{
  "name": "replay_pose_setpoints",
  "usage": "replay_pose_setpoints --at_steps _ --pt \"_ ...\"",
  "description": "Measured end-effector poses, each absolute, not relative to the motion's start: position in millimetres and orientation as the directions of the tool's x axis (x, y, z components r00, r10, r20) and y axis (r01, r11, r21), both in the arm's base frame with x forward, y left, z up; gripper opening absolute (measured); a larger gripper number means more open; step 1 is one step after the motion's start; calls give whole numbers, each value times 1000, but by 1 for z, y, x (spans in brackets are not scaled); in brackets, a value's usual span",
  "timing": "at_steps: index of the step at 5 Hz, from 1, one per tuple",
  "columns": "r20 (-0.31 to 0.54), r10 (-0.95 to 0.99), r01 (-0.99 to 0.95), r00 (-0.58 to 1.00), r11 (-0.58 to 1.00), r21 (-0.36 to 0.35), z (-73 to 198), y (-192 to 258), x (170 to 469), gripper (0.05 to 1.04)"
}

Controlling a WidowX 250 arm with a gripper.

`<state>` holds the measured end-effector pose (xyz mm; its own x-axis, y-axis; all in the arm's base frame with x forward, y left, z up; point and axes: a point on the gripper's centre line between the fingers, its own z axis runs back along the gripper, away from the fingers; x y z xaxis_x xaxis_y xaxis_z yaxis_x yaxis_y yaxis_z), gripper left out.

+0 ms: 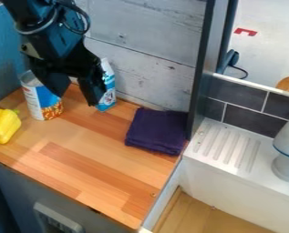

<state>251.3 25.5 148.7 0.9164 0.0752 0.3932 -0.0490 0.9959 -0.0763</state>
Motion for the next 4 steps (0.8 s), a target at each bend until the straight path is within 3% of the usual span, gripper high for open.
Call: replay_pose_setpoints --at_steps 1,4 --pt "372 75 -49 925 996 -79 143 25 251 1001" --pt "403 -69 48 913 997 62 143 88 325 1001"
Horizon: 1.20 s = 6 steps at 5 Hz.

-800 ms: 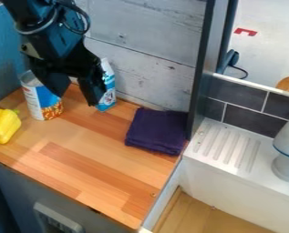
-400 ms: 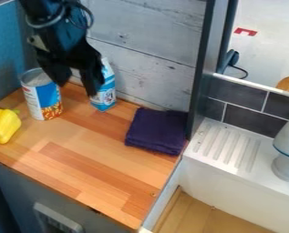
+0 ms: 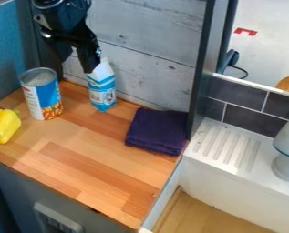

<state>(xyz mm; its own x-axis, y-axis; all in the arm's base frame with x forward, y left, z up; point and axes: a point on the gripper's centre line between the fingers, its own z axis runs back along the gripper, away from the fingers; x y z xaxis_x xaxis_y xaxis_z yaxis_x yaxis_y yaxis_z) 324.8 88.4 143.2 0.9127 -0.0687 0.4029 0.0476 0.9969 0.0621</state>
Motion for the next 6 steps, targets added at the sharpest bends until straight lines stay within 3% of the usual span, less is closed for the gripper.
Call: replay_pose_setpoints --at_steps 2,4,6 --pt "401 -131 115 907 991 66 131 116 366 1001" --pt "404 -106 82 909 994 76 102 136 406 1001" --pt "369 -103 74 924 993 91 78 147 424 1001"
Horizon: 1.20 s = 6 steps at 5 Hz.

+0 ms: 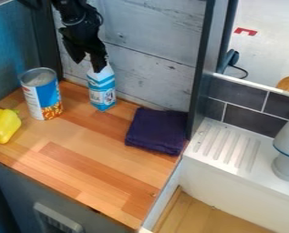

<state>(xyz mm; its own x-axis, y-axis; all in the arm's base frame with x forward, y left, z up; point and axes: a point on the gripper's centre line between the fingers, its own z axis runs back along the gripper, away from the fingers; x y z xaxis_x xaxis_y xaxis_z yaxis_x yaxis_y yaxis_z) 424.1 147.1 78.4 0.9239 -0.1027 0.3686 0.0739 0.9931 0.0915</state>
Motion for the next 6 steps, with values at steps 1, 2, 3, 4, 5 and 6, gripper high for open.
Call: replay_pose_setpoints --at_steps 1,2,3,4,5,6 --pt "348 -84 62 934 995 75 69 148 426 1001" --pt "338 -70 51 939 997 63 65 148 427 1001" --pt "327 -60 42 943 997 63 60 149 430 1001" --pt "311 -71 53 948 996 65 53 143 432 957" --pt "316 -80 58 945 995 78 53 141 435 834" --pt "324 -78 56 943 995 78 52 141 436 832"
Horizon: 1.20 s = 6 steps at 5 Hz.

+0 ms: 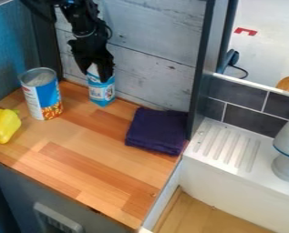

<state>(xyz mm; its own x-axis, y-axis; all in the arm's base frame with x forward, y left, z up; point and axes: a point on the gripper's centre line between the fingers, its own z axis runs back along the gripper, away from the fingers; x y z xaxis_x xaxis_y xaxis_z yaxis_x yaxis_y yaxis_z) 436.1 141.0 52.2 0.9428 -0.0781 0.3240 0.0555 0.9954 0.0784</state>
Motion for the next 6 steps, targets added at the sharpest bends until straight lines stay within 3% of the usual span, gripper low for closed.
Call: replay_pose_setpoints --at_steps 1,2,3,4,5,6 --pt "331 -67 49 941 997 62 53 139 436 832" --pt "387 -52 35 921 998 53 93 133 428 833" --pt "438 -78 50 896 996 75 136 122 400 832" --pt "450 -115 80 885 992 96 161 109 364 832" --pt "414 -195 164 889 980 108 157 90 316 832" --pt "356 -294 285 887 955 79 131 55 287 832"
